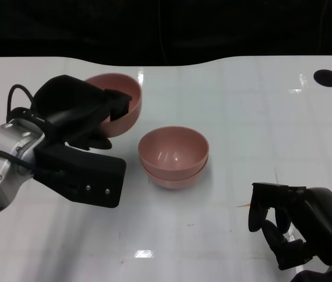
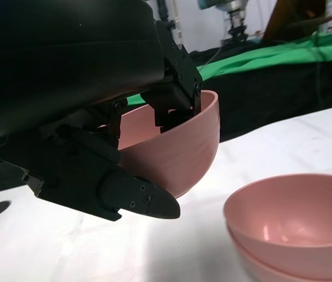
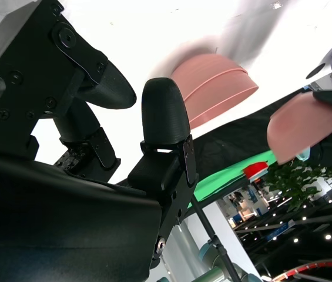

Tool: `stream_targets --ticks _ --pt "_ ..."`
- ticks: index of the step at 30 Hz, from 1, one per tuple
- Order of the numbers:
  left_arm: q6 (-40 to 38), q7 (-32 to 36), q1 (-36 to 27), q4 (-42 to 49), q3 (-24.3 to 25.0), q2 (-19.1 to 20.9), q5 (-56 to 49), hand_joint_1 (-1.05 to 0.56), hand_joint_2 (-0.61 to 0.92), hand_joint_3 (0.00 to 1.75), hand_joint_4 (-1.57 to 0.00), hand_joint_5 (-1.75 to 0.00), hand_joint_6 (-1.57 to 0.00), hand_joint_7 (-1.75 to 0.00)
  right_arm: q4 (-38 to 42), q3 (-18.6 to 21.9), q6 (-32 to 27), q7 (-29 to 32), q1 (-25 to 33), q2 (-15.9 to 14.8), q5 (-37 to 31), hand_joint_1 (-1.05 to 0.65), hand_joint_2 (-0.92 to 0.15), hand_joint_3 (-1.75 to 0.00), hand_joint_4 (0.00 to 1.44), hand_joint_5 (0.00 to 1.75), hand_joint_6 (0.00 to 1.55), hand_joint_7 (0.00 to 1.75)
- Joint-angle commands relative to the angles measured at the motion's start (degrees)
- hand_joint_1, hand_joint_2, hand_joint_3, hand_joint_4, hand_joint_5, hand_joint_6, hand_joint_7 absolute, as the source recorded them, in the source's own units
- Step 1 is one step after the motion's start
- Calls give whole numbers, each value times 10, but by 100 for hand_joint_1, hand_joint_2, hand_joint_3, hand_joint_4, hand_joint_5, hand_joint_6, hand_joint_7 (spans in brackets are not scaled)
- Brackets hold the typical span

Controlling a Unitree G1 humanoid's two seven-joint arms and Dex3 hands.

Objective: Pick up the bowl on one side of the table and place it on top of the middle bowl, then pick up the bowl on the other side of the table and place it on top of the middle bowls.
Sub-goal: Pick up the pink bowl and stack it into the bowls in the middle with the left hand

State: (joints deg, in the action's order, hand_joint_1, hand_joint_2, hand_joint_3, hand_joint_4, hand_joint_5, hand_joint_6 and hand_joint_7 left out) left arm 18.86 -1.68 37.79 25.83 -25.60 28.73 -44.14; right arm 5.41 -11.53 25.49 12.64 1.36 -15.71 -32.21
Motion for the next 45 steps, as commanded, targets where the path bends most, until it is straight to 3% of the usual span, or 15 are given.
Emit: stream_targets --ticks 1,9,13,23,26,30,31,32,34,36,38,39,40,45 --pt "7 -19 14 -11 9 -3 15 -23 91 19 -81 -175 -69 -164 -9 4 -5 -2 8 -1 3 -7 -12 -163 96 175 84 155" --pt "21 -42 26 -12 10 -32 37 -22 89 29 -83 -175 -68 -171 -15 3 -9 -4 15 -2 2 -7 -13 -162 96 175 84 154" --pt "35 -46 36 2 5 -43 42 -23 69 67 -85 -175 -70 -168 -18 2 -17 -8 13 -2 -1 -6 -14 -161 96 175 84 154" --pt "54 -45 57 42 -14 -78 35 -22 65 69 -84 -175 -67 -169 -19 1 -21 -8 15 -1 -1 -7 -14 -160 96 175 85 151" --pt "62 -37 64 60 -21 -87 29 -25 74 42 -83 -175 -75 -140 -18 1 -21 -7 14 0 0 -7 -14 -161 96 175 86 152" --pt "63 -51 72 73 -27 -95 29 -24 78 36 -83 -175 -76 -134 -19 1 -20 -6 14 0 -1 -7 -14 -161 96 175 85 153" --pt "64 -54 75 76 -29 -96 28 -24 78 35 -83 -175 -79 -121 -20 1 -21 -6 14 0 -1 -7 -14 -161 96 175 85 153" --pt "65 -57 76 77 -31 -97 28 -25 79 32 -82 -175 -86 -96 -20 1 -23 -6 14 0 -1 -7 -14 -162 96 175 85 153" --pt "63 -60 78 79 -33 -101 29 -26 81 27 -82 -175 -94 -73 -21 2 -22 -6 15 -1 -1 -7 -14 -162 96 175 85 153" --pt "63 -60 79 82 -36 -103 28 -26 81 23 -82 -175 -100 -63 -21 2 -22 -6 16 -2 -1 -7 -14 -162 96 175 85 153" --pt "66 -59 81 86 -38 -104 27 -25 84 20 -82 -175 -97 -83 -21 2 -21 -6 16 -2 -2 -7 -14 -161 96 175 85 153" --pt "69 -59 82 90 -40 -105 27 -24 85 21 -82 -175 -89 -109 -22 2 -22 -6 16 -2 -3 -7 -14 -161 96 175 85 153" --pt "71 -57 83 94 -42 -106 25 -25 84 21 -82 -175 -84 -121 -23 1 -23 -6 16 -1 -3 -7 -14 -161 96 175 85 153" --pt "82 -55 88 107 -50 -107 20 -24 84 25 -83 -175 -78 -143 -21 0 -22 -5 15 0 -4 -7 -14 -161 96 175 85 153"
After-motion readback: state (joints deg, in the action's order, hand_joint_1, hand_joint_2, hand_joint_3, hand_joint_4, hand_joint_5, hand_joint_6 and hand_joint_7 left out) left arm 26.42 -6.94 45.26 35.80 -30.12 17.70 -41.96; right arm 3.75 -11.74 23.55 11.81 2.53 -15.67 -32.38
